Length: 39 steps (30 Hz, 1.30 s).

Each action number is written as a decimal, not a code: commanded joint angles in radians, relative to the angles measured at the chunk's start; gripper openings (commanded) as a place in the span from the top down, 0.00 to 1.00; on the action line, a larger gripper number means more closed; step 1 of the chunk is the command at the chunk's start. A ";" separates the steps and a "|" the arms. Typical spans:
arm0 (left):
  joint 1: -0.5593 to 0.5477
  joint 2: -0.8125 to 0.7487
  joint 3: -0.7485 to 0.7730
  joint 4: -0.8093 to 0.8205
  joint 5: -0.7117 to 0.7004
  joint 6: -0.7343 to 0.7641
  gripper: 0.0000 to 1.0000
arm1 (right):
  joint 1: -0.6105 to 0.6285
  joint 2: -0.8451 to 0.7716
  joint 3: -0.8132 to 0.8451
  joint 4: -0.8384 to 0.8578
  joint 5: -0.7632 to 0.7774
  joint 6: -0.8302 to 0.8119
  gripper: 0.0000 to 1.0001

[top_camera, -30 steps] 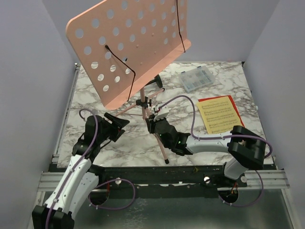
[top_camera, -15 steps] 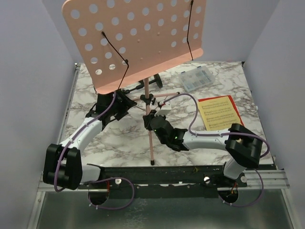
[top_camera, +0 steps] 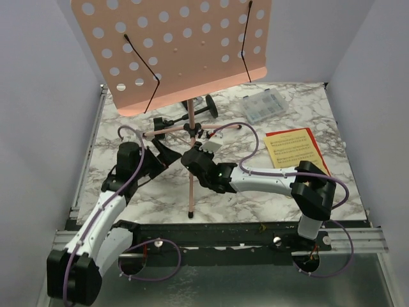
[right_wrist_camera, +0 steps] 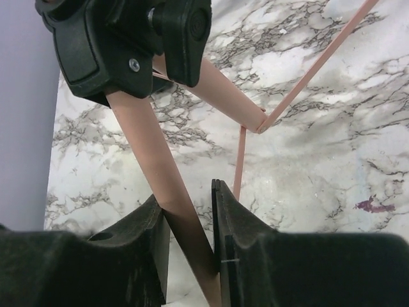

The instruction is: Set up the instrument practice props

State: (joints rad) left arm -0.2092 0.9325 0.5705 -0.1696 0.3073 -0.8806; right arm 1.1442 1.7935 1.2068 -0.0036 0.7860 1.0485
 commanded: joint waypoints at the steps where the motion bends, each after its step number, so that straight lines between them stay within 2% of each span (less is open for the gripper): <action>1: 0.005 -0.198 -0.152 -0.025 0.219 -0.111 0.01 | -0.003 0.051 -0.036 -0.224 -0.046 0.284 1.00; 4: -0.009 -0.289 -0.206 0.010 0.266 -0.103 0.02 | -0.004 0.036 -0.032 -0.225 -0.074 0.291 1.00; 6: -0.049 -0.329 -0.214 0.035 0.243 -0.092 0.07 | -0.004 0.026 -0.026 -0.243 -0.082 0.315 1.00; 10: -0.209 -0.306 -0.178 0.017 0.063 0.020 0.24 | -0.004 0.002 -0.046 -0.197 -0.087 0.311 0.99; 12: -0.325 -0.248 -0.164 0.012 -0.051 0.073 0.26 | -0.004 -0.006 -0.040 -0.210 -0.080 0.319 0.99; 15: -0.417 -0.194 -0.174 0.048 -0.158 0.107 0.33 | -0.004 -0.022 -0.042 -0.209 -0.084 0.330 0.99; 19: -0.471 -0.184 -0.224 0.119 -0.229 0.090 0.49 | -0.003 -0.051 -0.064 -0.198 -0.088 0.331 0.99; 23: -0.476 -0.181 -0.262 0.145 -0.279 0.087 0.62 | -0.004 -0.075 -0.094 -0.160 -0.104 0.310 0.99; 26: -0.475 -0.163 -0.264 0.153 -0.277 0.080 0.63 | -0.004 -0.083 -0.105 -0.128 -0.108 0.269 0.99; 30: -0.477 -0.132 -0.286 0.222 -0.259 0.075 0.58 | -0.004 -0.087 -0.122 -0.089 -0.125 0.246 0.99; 33: -0.477 -0.093 -0.287 0.253 -0.235 0.066 0.57 | -0.005 -0.083 -0.117 -0.068 -0.134 0.221 0.99; 34: -0.478 -0.078 -0.283 0.254 -0.232 0.066 0.60 | -0.005 -0.083 -0.110 -0.069 -0.138 0.203 0.97; 36: -0.478 -0.054 -0.276 0.256 -0.233 0.071 0.65 | -0.004 -0.091 -0.109 -0.046 -0.134 0.126 0.88; 39: -0.478 -0.041 -0.282 0.248 -0.250 0.060 0.66 | -0.016 -0.139 -0.181 0.065 -0.124 -0.013 0.61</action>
State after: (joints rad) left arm -0.6926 0.8646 0.2996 0.0898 0.1116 -0.8219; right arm 1.1336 1.7065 1.1137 0.0116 0.7105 1.1290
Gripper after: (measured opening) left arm 0.352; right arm 0.330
